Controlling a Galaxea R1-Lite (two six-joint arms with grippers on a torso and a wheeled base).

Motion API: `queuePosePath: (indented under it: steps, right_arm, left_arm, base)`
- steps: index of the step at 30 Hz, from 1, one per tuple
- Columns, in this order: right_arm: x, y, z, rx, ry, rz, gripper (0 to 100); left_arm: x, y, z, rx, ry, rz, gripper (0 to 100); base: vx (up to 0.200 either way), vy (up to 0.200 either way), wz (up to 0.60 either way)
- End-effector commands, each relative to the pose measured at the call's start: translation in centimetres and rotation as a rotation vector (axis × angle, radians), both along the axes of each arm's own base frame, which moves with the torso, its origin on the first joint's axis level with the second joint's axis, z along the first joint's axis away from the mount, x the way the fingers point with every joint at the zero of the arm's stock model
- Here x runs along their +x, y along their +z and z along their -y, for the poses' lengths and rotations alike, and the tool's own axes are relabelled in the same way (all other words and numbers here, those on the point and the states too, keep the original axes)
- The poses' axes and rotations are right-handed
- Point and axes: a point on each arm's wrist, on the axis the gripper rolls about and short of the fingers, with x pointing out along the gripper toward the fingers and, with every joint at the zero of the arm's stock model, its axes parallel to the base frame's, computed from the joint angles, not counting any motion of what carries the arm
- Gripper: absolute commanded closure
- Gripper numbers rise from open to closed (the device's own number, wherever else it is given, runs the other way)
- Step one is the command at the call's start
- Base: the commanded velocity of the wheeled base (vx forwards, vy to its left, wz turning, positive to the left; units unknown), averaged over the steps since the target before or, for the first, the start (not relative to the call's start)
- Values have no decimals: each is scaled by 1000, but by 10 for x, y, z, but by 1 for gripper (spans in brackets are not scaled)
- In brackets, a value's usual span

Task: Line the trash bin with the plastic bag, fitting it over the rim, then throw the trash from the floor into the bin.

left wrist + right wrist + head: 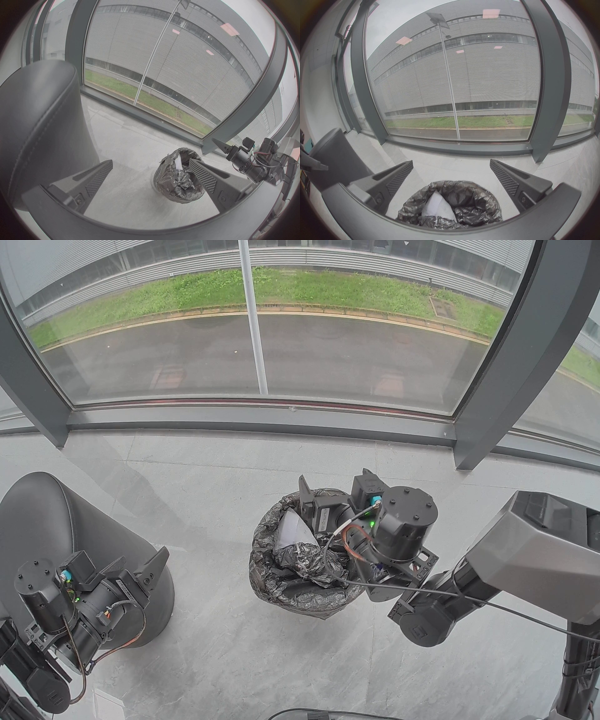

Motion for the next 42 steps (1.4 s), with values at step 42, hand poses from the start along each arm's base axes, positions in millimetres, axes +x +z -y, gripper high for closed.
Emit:
queuePosePath:
  steps: [42]
  right_arm:
    - [13,88,62,166,-141,160,0]
  left_arm:
    - [140,3,167,-50,-388,-207,0]
  base:
    - [0,0,0]
